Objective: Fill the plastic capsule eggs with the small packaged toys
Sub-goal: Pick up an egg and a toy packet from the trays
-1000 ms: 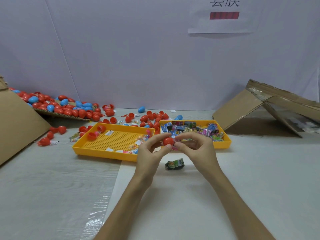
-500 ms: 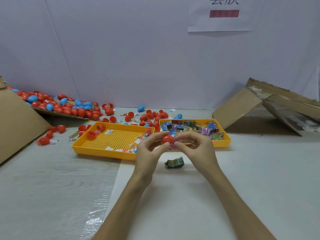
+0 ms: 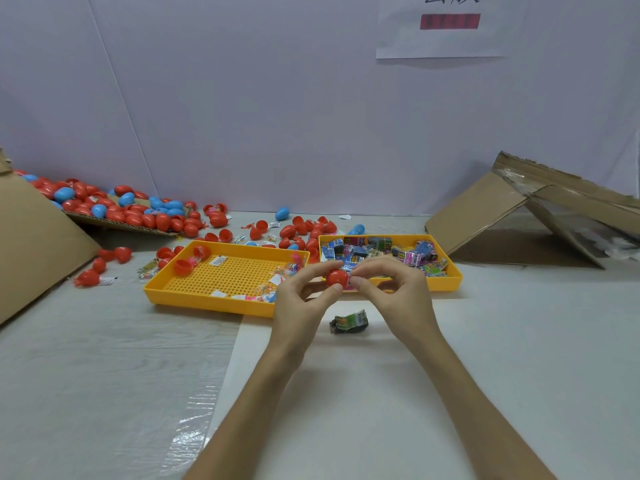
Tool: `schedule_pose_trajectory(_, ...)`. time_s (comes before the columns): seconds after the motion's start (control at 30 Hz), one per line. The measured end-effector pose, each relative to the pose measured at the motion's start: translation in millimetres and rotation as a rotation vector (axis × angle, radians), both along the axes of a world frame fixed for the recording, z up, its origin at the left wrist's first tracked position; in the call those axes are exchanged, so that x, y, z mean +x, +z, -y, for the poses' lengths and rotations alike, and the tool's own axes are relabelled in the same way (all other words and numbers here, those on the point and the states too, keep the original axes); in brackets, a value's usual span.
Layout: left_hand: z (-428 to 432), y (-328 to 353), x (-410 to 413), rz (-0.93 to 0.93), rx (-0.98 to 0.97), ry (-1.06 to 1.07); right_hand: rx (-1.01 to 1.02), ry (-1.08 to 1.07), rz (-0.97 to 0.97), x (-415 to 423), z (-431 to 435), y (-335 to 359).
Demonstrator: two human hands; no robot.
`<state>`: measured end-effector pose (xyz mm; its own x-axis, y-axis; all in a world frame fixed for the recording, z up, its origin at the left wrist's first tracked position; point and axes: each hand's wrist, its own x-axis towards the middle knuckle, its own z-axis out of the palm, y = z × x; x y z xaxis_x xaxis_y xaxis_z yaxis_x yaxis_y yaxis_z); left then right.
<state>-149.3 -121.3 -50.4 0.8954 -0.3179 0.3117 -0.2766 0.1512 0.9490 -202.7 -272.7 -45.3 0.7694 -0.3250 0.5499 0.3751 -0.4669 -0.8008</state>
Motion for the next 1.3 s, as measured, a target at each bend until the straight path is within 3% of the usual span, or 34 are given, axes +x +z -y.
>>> schedule_pose_trajectory(0.63, 1, -1, -2, 0.078, 0.073, -0.039, 0.003, 0.009, -0.027, 1, 0, -2)
schedule_pose_trajectory(0.83, 2, -2, 0, -0.018, 0.06, -0.049, 0.024, -0.119, 0.014, 2, -1, -3)
schedule_pose_trajectory(1.0, 1, -1, 1, -0.086, 0.036, -0.02, -0.087, -0.187, 0.095, 3, -10, -6)
schedule_pose_trajectory(1.3, -3, 1, 1, -0.333, -0.218, -0.055, -0.331, -0.186, 0.178, 3, -22, -17)
